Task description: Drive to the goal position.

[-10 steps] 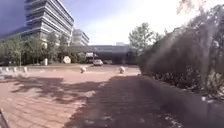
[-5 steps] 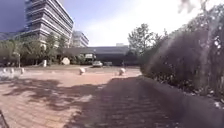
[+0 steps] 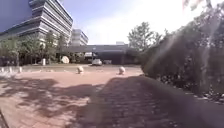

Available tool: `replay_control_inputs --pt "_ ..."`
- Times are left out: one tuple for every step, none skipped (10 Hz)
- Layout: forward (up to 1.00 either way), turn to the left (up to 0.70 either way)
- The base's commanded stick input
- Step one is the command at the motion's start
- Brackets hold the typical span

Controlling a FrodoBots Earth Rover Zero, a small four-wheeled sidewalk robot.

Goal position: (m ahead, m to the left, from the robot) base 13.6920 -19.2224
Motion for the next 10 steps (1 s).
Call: replay_control_inputs --pt "0.45 0.0" --pt "0.45 0.0" --pt "0.45 0.0" --pt "0.45 0.0" --pt "0.45 0.0" --pt "0.45 0.0" --pt "0.45 0.0" --pt "0.45 0.0" --pt "0.45 0.0" --pt "0.45 0.0"
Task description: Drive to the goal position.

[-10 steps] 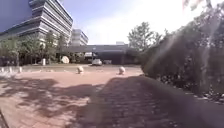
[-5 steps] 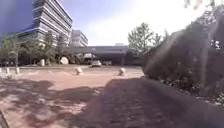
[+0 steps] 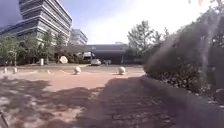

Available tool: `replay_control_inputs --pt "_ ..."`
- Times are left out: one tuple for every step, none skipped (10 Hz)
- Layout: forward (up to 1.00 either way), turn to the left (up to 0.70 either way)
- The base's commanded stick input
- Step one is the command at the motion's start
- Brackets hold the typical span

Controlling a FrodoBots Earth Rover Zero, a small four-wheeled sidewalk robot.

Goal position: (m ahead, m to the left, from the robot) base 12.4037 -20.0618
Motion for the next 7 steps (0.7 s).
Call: replay_control_inputs --pt "0.45 0.0" --pt "0.45 0.0" --pt "0.45 0.0" --pt "0.45 0.0" --pt "0.45 0.0" --pt "0.45 0.0" --pt "0.45 0.0"
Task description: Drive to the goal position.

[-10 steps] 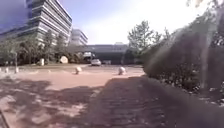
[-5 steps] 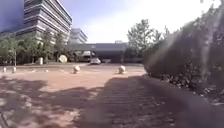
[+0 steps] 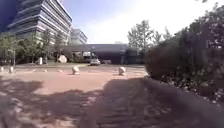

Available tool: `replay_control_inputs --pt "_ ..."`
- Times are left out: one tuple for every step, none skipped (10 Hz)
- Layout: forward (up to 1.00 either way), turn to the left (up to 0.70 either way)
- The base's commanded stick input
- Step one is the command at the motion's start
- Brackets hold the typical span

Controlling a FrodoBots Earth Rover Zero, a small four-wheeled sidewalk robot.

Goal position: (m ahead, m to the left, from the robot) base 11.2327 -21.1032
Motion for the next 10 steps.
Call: replay_control_inputs --pt "0.45 0.0" --pt "0.45 0.0" --pt "0.45 0.0" --pt "0.45 0.0" --pt "0.45 0.0" --pt "0.45 0.0" --pt "0.45 0.0" --pt "0.45 0.0" --pt "0.45 0.0" --pt "0.45 -0.09"
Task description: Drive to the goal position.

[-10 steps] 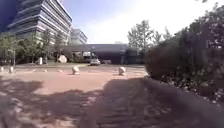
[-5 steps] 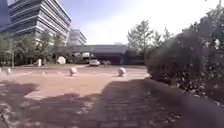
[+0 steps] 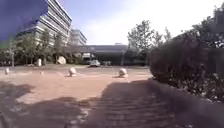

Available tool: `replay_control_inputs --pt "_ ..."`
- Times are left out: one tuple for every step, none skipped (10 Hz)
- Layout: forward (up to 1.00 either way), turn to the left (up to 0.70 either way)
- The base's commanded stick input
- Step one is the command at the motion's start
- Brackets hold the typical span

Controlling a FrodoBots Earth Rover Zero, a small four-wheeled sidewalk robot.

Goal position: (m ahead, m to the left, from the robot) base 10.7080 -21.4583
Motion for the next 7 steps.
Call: replay_control_inputs --pt "0.45 -0.16" --pt "0.45 -0.16" --pt "0.45 -0.16" --pt "0.45 -0.15" --pt "0.45 -0.13" --pt "0.45 -0.05" --pt "0.45 -0.01"
